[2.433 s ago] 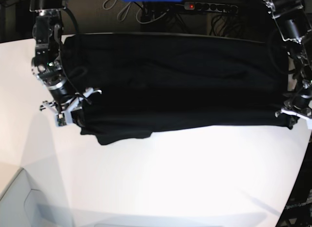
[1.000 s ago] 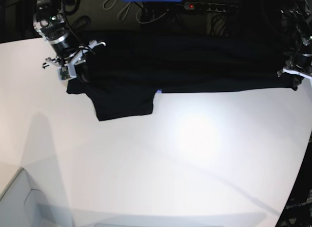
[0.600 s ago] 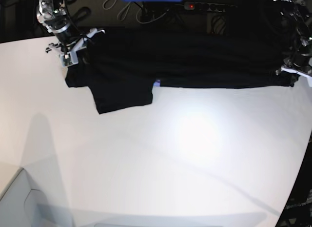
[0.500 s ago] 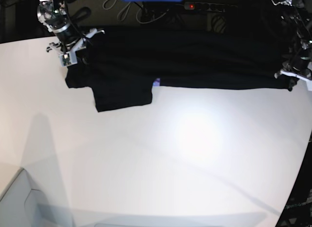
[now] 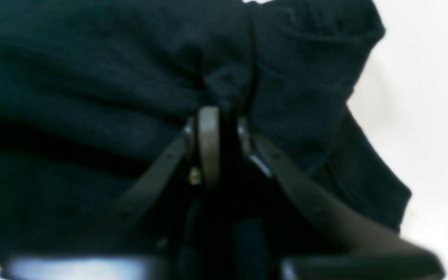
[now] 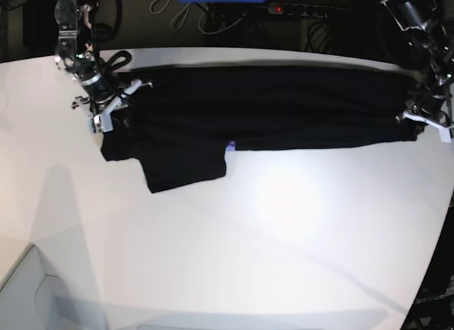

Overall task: Layout the t-shirt on the table in an organized manner, then fold the t-shirt properly
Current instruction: 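Lay the folded hem down and move the right gripper to the sleeve, then tuck the protruding sleeve under with the right gripper and straighten the fold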

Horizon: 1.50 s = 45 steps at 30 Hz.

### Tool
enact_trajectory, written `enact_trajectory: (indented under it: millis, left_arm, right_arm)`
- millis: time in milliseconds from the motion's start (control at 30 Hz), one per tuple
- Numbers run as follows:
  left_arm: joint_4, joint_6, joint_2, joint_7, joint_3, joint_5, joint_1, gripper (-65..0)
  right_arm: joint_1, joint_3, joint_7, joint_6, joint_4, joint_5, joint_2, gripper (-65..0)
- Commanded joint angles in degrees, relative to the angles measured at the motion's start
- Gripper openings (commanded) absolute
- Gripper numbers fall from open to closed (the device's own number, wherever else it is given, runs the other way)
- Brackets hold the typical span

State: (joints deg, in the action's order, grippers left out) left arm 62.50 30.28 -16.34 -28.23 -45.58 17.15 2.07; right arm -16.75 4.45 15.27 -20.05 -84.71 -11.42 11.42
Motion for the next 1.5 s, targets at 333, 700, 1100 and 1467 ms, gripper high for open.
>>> enact_trajectory:
  millis: [333,700,1100,1467]
  left_arm:
    - [-0.6,1.8,-0.6,-1.8,0.1,-3.8,-2.9,-64.8]
    - [-0.3,1.7,-0.4,-1.8,-0.3,-3.7,-2.9,-43.6]
    - [-0.2,1.7,-0.1,-1.8,0.0,-3.7,-2.9,-43.4]
    - [-0.2,1.7,-0.5,-2.2,-0.3,-3.8,-2.3,-43.4]
  right_arm:
    - [-6.1,5.2,7.6,1.4,-12.7,2.9,0.0,-39.4]
    - [-6.0,10.2,7.6,1.4,-22.9,2.9,-2.1,-32.3]
    - [15.9,-0.4,16.6,1.4,-10.7,2.9,-2.0,-31.6]
    - [31.2,-4.7,15.0,1.4,13.9,2.9,-2.0,-28.2]
